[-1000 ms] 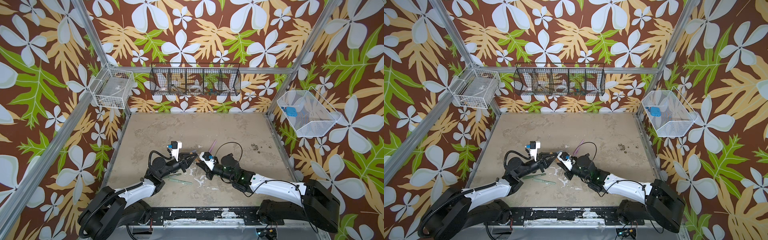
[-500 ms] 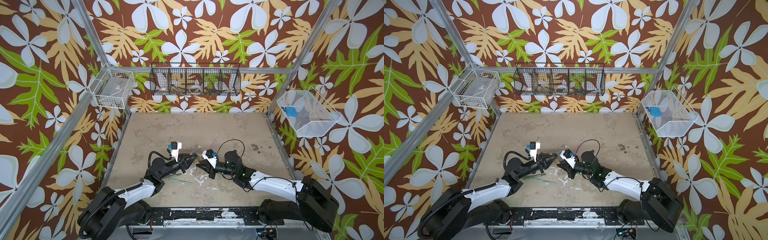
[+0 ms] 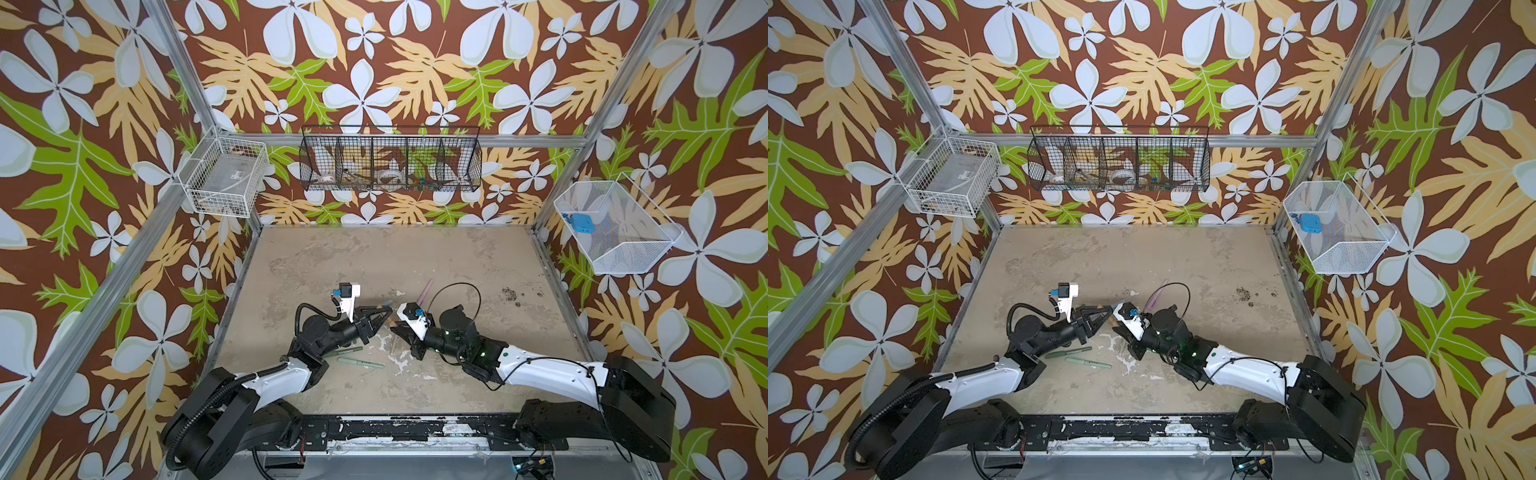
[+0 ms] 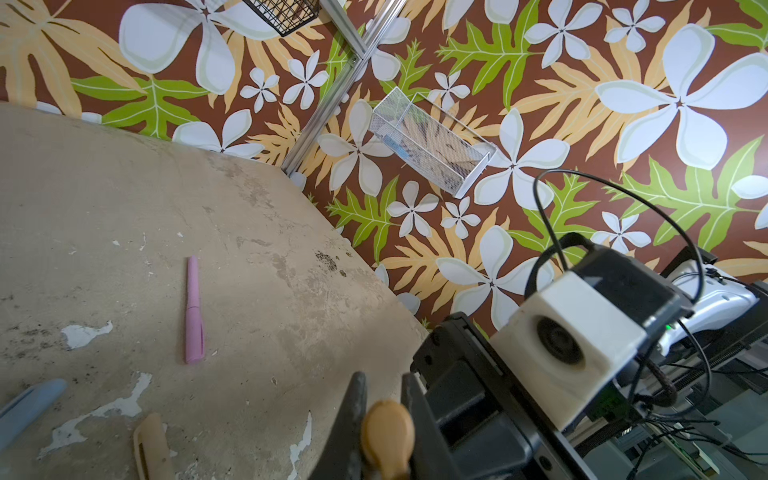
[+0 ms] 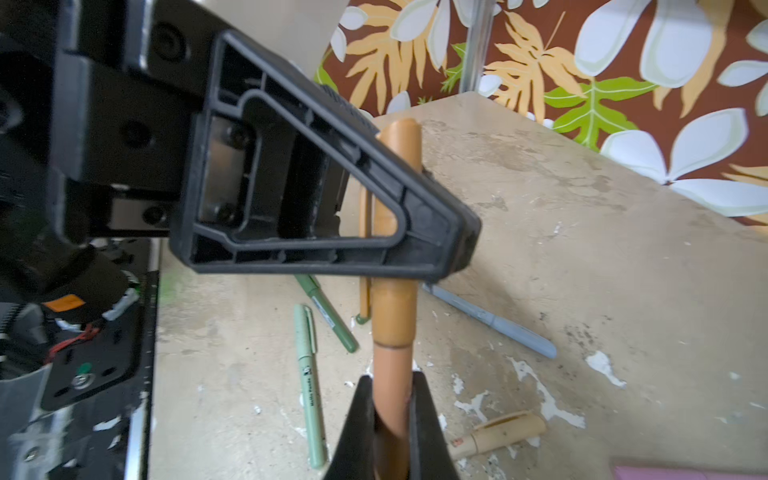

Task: Open the pen caps
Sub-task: 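Pull the right gripper away from the left gripper, drawing the barrel out of the cap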

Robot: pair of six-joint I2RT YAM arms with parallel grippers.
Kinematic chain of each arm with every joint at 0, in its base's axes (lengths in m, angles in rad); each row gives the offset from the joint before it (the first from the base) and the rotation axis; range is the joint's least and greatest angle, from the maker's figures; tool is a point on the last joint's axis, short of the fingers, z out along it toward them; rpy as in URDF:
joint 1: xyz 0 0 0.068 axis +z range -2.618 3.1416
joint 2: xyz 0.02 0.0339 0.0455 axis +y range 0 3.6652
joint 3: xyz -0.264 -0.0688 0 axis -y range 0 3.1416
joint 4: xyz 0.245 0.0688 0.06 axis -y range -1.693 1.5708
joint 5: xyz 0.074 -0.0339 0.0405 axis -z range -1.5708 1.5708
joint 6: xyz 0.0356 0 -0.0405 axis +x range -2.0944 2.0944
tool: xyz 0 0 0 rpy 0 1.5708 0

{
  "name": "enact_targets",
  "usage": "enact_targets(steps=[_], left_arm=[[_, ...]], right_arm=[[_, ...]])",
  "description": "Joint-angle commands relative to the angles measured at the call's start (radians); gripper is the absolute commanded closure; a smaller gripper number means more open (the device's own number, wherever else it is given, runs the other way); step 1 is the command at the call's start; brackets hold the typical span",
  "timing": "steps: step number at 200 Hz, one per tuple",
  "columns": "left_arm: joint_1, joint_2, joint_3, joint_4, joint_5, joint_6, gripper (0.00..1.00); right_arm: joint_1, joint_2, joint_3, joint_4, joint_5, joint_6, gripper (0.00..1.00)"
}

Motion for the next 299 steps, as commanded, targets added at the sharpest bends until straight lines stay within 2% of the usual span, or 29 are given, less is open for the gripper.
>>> enact_targets(steps=[1, 24, 43, 57, 99, 156, 167, 180, 191, 201, 230, 249, 270, 299], left_arm=[[0.011, -0.023, 0.004, 0.124, -0.086, -0.013, 1.0], [0.011, -0.047, 0.0, 0.101, -0.111, 0.0, 1.0], [0.012, -0.056, -0.003, 0.098, -0.115, 0.0, 1.0], [0.012, -0.06, -0.004, 0.098, -0.115, 0.0, 1.0], [0.012, -0.06, -0.003, 0.097, -0.114, 0.0, 1.0], [0.014, -0.067, -0.011, 0.117, -0.107, -0.007, 1.0], [0.015, -0.076, -0.012, 0.114, -0.11, -0.006, 1.0], [0.016, -0.087, -0.011, 0.101, -0.117, -0.001, 1.0], [0.017, -0.095, -0.01, 0.085, -0.131, 0.003, 1.0], [0.018, -0.102, -0.005, 0.061, -0.15, -0.002, 1.0], [0.018, -0.105, 0.002, 0.064, -0.169, -0.054, 1.0], [0.018, -0.095, 0.019, 0.042, -0.195, -0.073, 1.0], [0.025, -0.067, 0.033, 0.071, -0.18, -0.091, 1.0], [0.045, -0.035, 0.038, 0.115, -0.143, -0.095, 1.0]], right_arm=[[0.048, 0.014, 0.006, -0.162, 0.193, -0.074, 1.0], [0.068, 0.048, 0.03, -0.189, 0.225, -0.08, 1.0], [0.068, 0.073, 0.044, -0.198, 0.185, -0.076, 1.0], [0.057, 0.079, 0.045, -0.2, 0.107, -0.066, 1.0], [-0.051, 0.057, 0.017, -0.173, -0.222, -0.005, 1.0], [-0.132, 0.116, 0.03, -0.189, -0.469, 0.028, 1.0], [-0.139, 0.115, 0.024, -0.178, -0.488, 0.036, 1.0], [-0.138, 0.099, 0.016, -0.167, -0.43, 0.043, 1.0], [-0.113, 0.07, 0.004, -0.163, -0.268, 0.037, 1.0], [-0.062, 0.045, -0.002, -0.167, -0.069, 0.014, 1.0], [0.083, 0.065, 0.024, -0.189, 0.32, -0.049, 1.0], [0.133, 0.131, 0.072, -0.22, 0.428, -0.066, 1.0], [0.127, 0.146, 0.084, -0.207, 0.296, -0.055, 1.0], [-0.002, 0.128, 0.065, -0.178, -0.15, 0.006, 1.0]])
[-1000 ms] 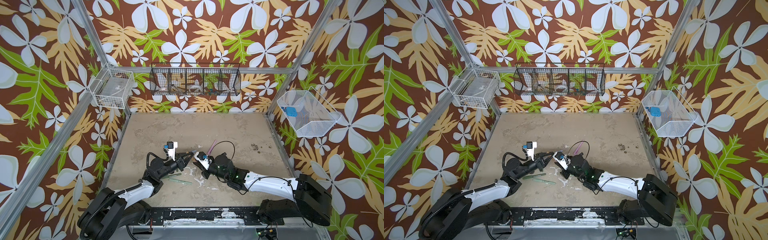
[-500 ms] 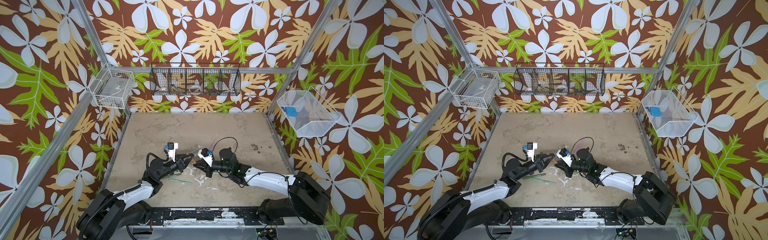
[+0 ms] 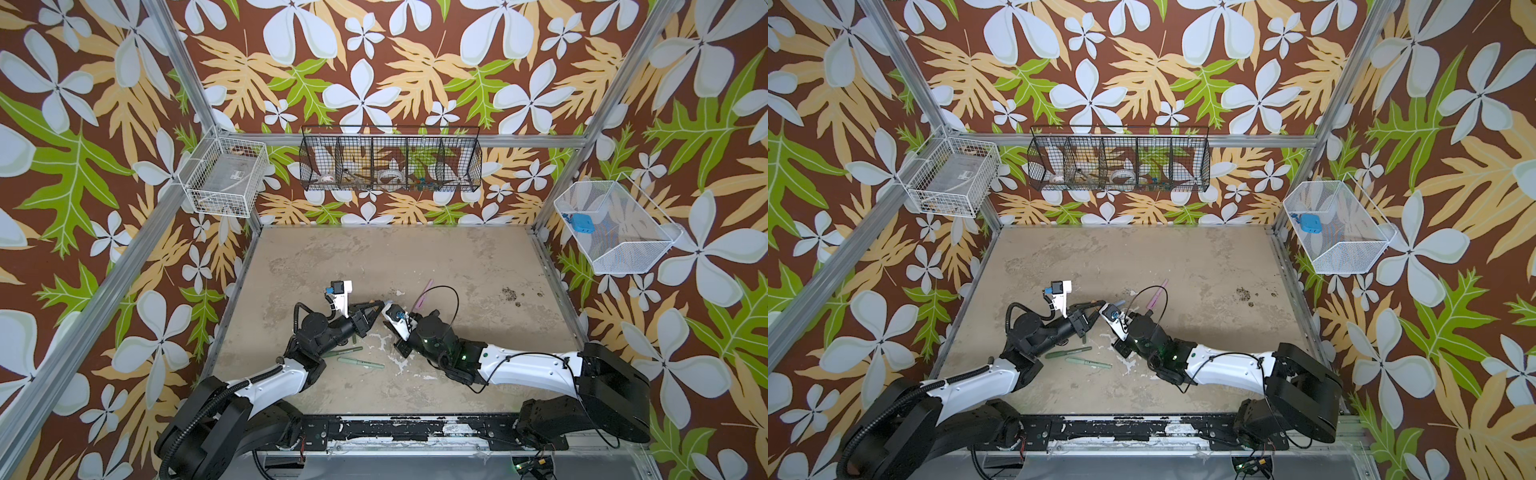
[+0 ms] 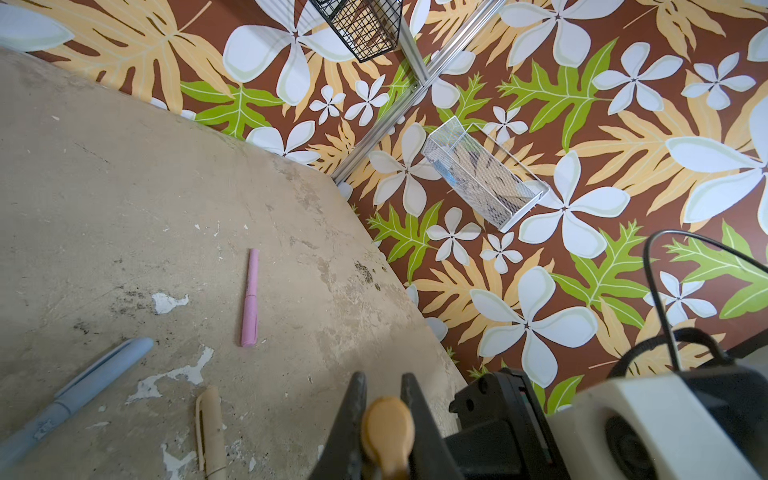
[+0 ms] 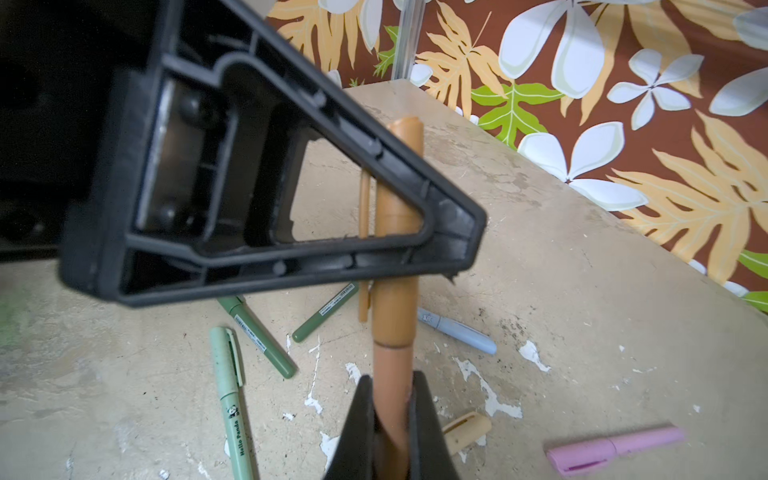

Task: Open the pen caps
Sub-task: 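Pull the right gripper away from the left gripper, drawing the barrel out of the cap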

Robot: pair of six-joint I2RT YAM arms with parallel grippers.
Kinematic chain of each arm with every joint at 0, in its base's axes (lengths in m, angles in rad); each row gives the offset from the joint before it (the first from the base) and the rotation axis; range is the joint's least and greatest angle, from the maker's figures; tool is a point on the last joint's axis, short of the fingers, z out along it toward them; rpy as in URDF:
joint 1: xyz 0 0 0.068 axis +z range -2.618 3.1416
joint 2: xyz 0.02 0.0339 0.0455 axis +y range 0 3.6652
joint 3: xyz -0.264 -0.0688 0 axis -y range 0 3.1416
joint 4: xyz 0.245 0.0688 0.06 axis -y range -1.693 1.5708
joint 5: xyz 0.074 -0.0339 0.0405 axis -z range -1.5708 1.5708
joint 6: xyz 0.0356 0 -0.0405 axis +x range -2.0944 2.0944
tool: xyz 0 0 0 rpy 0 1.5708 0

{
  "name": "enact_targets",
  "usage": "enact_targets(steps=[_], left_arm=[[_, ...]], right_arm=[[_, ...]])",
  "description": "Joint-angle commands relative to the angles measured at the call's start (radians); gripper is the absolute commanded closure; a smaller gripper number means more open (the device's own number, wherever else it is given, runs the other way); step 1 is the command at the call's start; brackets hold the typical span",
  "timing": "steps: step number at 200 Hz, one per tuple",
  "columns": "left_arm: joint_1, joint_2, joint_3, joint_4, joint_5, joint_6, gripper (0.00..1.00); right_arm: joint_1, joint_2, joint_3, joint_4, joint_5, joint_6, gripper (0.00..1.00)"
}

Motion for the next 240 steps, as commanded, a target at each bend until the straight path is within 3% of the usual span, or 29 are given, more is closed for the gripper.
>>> enact_targets(steps=[1, 32, 59, 81, 97, 126, 147, 168, 196, 223, 240], left_arm=[[0.018, 0.009, 0.024, 0.242, -0.023, -0.038, 1.0], [0.037, 0.039, 0.038, 0.268, 0.01, -0.05, 1.0], [0.052, 0.057, 0.046, 0.327, 0.047, -0.081, 1.0], [0.07, 0.054, 0.054, 0.344, 0.057, -0.1, 1.0], [0.073, 0.051, 0.059, 0.327, 0.04, -0.104, 1.0], [0.073, 0.031, 0.071, 0.252, -0.016, -0.113, 1.0], [0.073, -0.001, 0.095, 0.178, -0.062, -0.129, 1.0], [0.074, -0.026, 0.143, 0.09, -0.095, -0.131, 1.0], [0.089, -0.037, 0.201, 0.022, -0.1, -0.123, 1.0], [0.129, -0.027, 0.233, 0.039, -0.035, -0.143, 1.0], [0.145, -0.023, 0.247, 0.04, -0.005, -0.144, 1.0]], right_arm=[[-0.077, -0.003, -0.027, -0.17, -0.385, 0.031, 1.0], [-0.193, 0.015, -0.051, -0.111, -0.719, 0.095, 1.0], [-0.218, 0.055, -0.042, -0.103, -0.838, 0.116, 1.0], [-0.237, 0.04, -0.057, -0.089, -0.841, 0.128, 1.0], [-0.222, -0.007, -0.069, -0.111, -0.679, 0.11, 1.0], [-0.081, -0.071, -0.067, -0.167, -0.105, 0.043, 1.0], [0.058, -0.032, -0.025, -0.197, 0.275, -0.019, 1.0], [0.107, 0.018, 0.018, -0.226, 0.404, -0.02, 1.0], [0.087, -0.001, 0.006, -0.227, 0.257, 0.003, 1.0], [-0.047, -0.064, -0.05, -0.19, -0.143, 0.06, 1.0], [-0.102, -0.082, -0.072, -0.17, -0.32, 0.079, 1.0]])
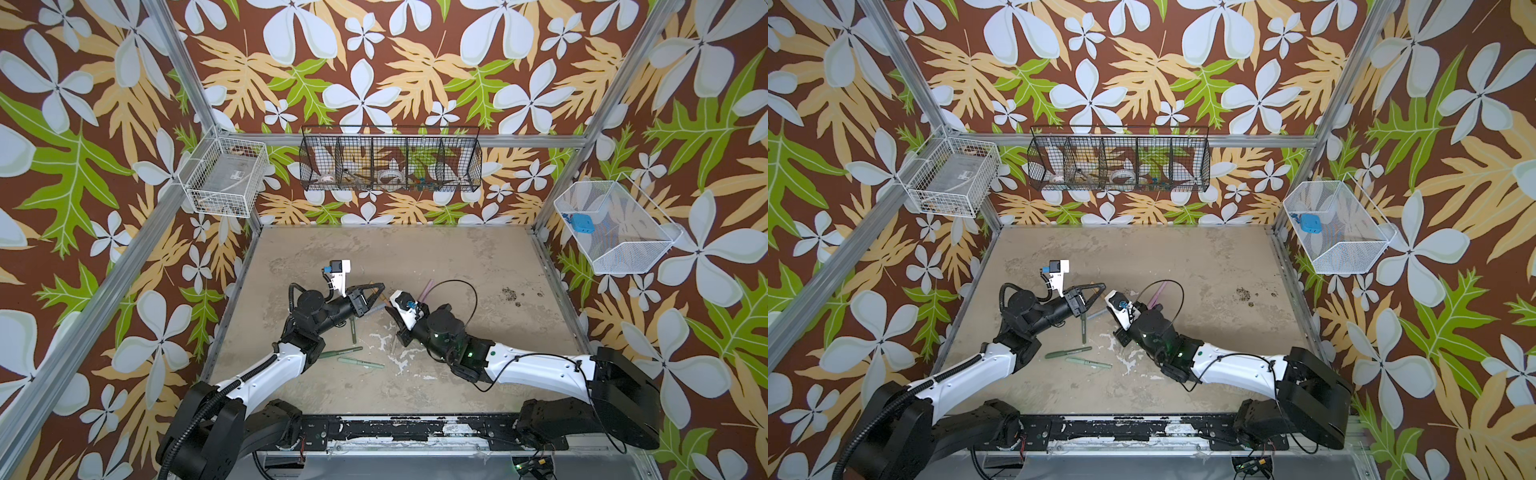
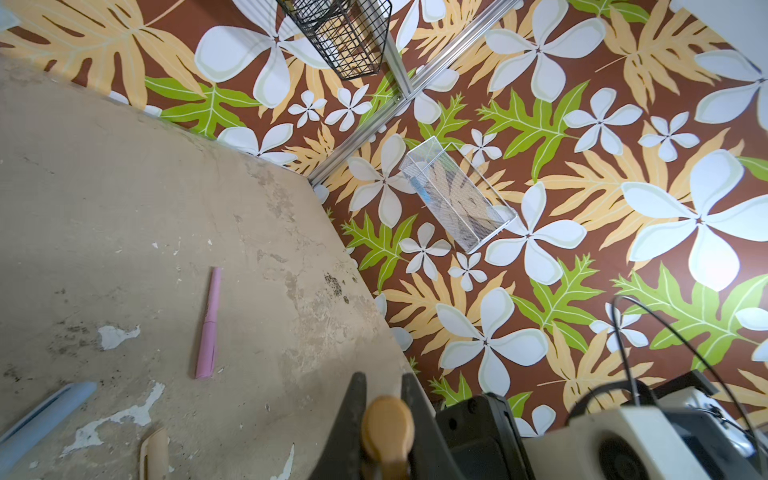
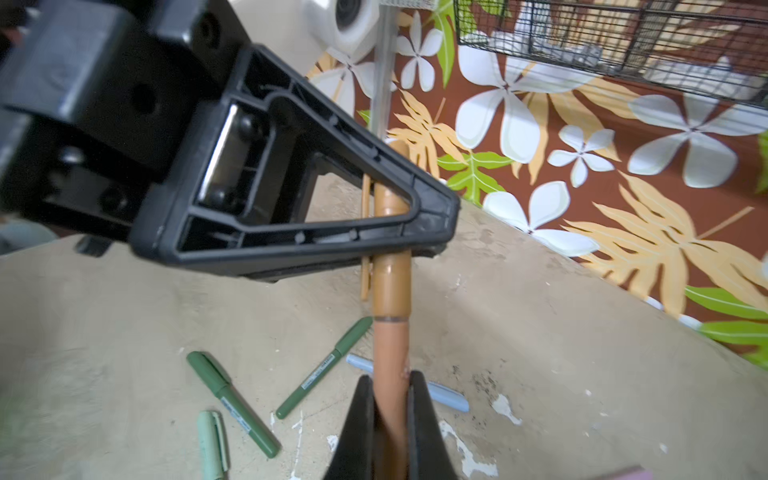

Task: Open the pen caps
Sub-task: 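Pull the right gripper away from the left gripper, drawing the barrel out of the cap, then lower the tan cap and fountain pen to the table with both grippers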

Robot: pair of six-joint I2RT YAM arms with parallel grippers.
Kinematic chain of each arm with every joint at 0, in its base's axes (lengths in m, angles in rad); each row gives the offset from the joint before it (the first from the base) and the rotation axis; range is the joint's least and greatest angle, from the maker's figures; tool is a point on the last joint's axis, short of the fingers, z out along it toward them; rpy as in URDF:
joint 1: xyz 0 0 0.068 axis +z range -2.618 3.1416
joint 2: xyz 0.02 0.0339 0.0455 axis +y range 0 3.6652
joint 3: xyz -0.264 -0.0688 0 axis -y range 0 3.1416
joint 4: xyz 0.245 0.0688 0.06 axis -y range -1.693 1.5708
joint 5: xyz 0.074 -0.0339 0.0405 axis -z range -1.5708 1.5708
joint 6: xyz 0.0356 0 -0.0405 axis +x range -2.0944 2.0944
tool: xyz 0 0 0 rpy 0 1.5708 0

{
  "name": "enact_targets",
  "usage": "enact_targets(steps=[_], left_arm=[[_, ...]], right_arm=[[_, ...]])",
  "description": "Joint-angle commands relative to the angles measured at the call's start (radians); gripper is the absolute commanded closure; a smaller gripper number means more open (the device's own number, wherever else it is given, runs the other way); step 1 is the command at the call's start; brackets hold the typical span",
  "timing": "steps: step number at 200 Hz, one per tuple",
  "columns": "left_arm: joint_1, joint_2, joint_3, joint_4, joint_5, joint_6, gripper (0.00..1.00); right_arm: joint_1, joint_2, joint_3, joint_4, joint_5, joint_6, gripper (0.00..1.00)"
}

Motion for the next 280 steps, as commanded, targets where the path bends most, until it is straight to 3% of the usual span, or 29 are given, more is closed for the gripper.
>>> enact_targets(steps=[1, 23, 53, 136, 200, 280], left_arm=[[0.029, -0.004, 0.034, 0.2, -0.094, -0.028, 1.0], [0.031, 0.0, 0.056, 0.182, -0.089, -0.008, 1.0], [0.036, -0.006, 0.082, 0.139, -0.09, 0.015, 1.0], [0.039, -0.029, 0.117, -0.201, -0.288, 0.175, 1.0], [0.038, 0.049, 0.128, -0.288, -0.354, 0.262, 1.0], [0.039, 0.137, 0.18, -0.425, -0.503, 0.349, 1.0]], right_arm=[[-0.058, -0.007, -0.042, -0.234, -0.341, 0.048, 1.0], [-0.065, 0.036, -0.021, -0.257, -0.401, 0.046, 1.0], [-0.088, -0.01, -0.052, -0.216, -0.355, 0.07, 1.0], [-0.134, -0.052, -0.064, -0.201, -0.276, 0.1, 1.0], [-0.206, -0.091, -0.077, -0.177, -0.245, 0.158, 1.0], [-0.314, -0.067, 0.071, -0.31, -0.165, 0.251, 1.0]])
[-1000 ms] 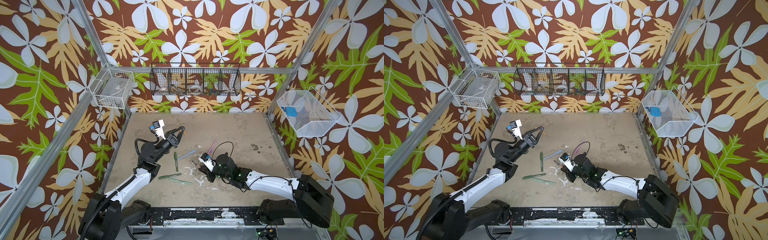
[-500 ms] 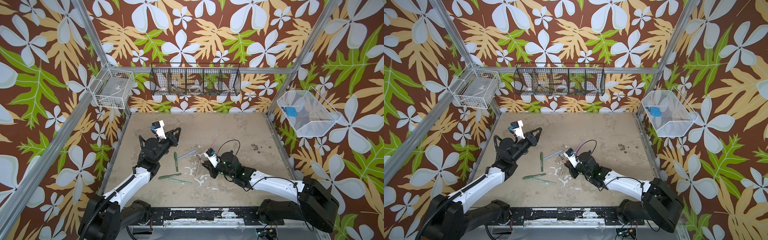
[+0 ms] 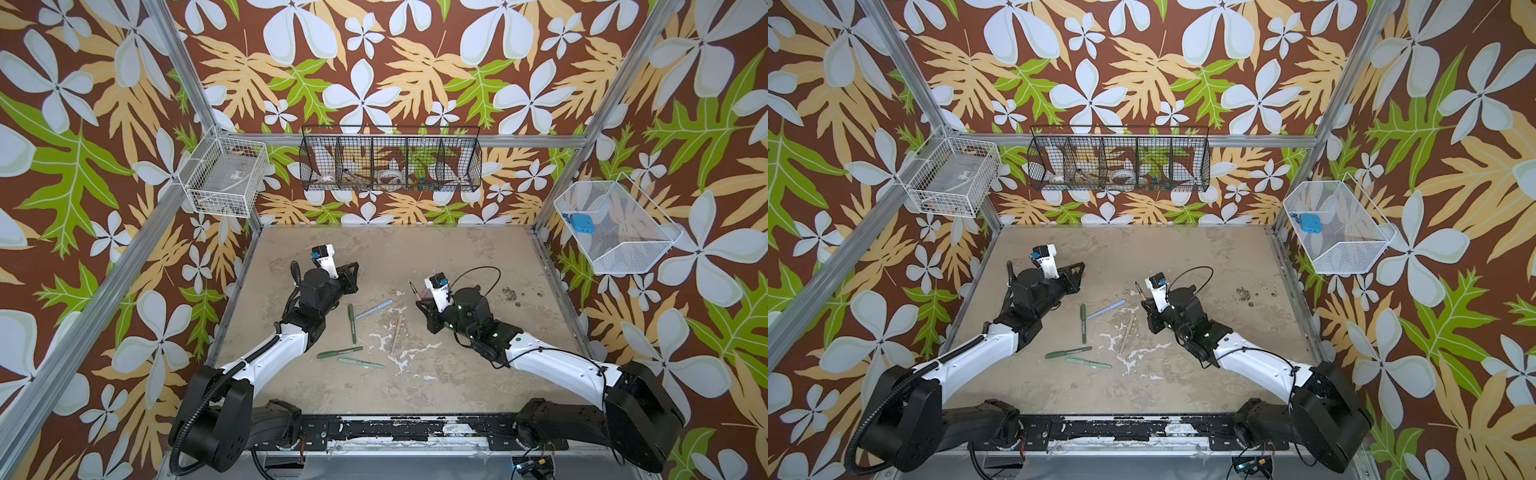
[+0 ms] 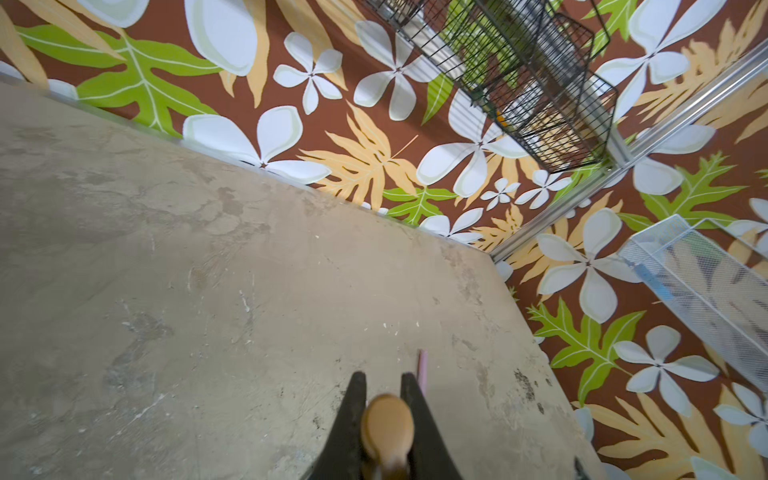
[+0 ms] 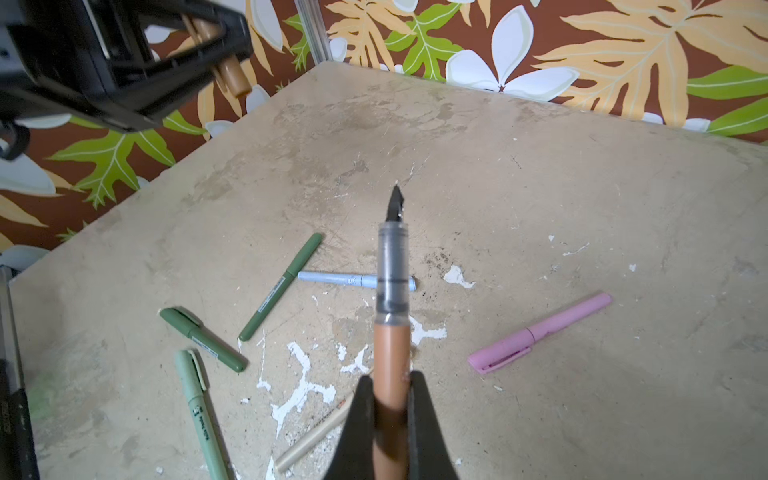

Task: Open the pen caps
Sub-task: 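Lower the tan cap and fountain pen to the table with both grippers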

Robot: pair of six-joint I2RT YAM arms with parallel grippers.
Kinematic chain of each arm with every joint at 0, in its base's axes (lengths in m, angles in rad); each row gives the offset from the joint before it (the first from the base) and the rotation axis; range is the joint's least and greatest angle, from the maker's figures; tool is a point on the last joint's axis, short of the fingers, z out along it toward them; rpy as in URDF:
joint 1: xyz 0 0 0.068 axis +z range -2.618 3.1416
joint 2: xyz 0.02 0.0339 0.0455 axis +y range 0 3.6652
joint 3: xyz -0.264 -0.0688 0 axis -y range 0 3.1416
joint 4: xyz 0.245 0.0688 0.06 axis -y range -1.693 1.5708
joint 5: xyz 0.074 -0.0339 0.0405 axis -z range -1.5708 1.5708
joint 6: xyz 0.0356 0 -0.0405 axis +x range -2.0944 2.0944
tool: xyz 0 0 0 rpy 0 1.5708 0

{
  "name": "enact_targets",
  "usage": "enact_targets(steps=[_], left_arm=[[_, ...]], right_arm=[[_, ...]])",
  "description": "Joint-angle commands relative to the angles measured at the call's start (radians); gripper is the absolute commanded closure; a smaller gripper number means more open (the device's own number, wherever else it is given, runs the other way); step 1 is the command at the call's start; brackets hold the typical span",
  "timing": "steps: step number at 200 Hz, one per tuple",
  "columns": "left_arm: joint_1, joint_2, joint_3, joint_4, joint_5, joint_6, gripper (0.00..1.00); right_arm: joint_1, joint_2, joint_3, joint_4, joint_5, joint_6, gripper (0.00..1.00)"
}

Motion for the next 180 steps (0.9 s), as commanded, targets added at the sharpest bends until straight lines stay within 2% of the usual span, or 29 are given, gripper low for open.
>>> enact_targets(steps=[1, 56, 97, 135, 180], left_arm=[[0.002, 0.02, 0.015, -0.044, -0.077, 0.045, 1.0], [0.015, 0.109, 0.058, -0.093, -0.149, 0.065, 1.0], [0.075, 0.208, 0.113, -0.099, -0.072, 0.03, 1.0], [0.094, 0.294, 0.16, -0.112, -0.08, 0.038, 0.97], [0.144, 0.415, 0.227, -0.11, -0.033, 0.022, 0.97]], right_arm=[[-0.026, 0.018, 0.045, -0.056, 0.045, 0.042, 1.0], [-0.123, 0.11, 0.182, -0.14, 0.05, 0.084, 1.0], [-0.214, 0.221, 0.287, -0.186, 0.036, 0.1, 1.0], [-0.297, 0.339, 0.372, -0.219, 0.007, 0.111, 1.0], [-0.371, 0.46, 0.454, -0.226, 0.0, 0.12, 1.0]])
